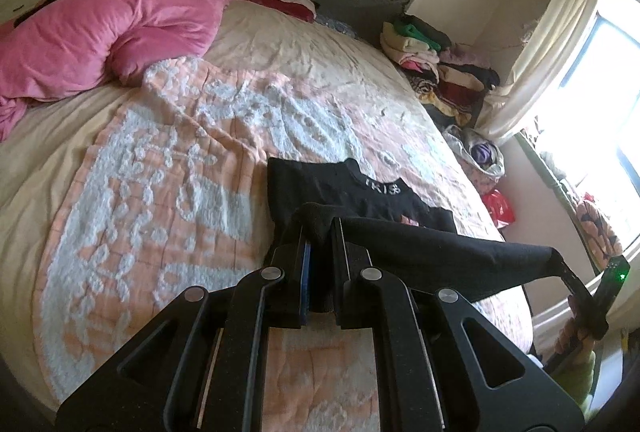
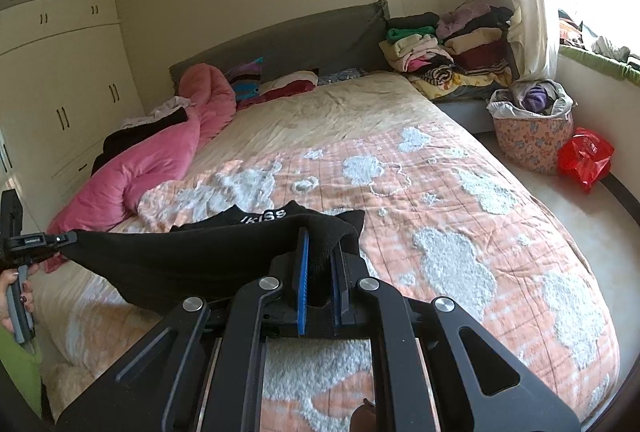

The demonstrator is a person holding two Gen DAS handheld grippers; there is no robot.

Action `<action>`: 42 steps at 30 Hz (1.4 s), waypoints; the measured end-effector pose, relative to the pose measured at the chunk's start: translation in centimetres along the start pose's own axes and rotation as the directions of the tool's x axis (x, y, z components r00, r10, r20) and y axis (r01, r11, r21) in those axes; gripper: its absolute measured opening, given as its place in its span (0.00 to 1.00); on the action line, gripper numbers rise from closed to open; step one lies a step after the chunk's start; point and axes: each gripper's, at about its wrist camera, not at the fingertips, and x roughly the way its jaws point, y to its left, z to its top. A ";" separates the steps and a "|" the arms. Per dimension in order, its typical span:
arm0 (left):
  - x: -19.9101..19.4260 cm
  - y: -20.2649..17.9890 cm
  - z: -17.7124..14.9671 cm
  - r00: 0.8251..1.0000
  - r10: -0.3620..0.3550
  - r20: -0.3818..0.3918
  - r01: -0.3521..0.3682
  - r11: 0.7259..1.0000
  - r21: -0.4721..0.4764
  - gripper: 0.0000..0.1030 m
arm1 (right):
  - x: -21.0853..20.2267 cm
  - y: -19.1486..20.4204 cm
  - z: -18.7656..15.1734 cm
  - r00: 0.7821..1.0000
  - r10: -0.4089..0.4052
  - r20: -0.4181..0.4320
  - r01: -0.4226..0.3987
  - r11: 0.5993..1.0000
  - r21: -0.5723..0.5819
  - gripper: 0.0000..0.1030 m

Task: Fold small clothes
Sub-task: 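Lift the hem with both tools and fold it toward the collar, then lay the folded hem down beside the collar with both tools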

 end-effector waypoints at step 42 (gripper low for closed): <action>15.0 0.9 1.8 0.964 0.266 -0.009 -0.264 0.958 0.114 0.06 | 17.3 -3.5 -0.1 0.974 -0.130 -0.184 0.130 0.991 -0.012 0.09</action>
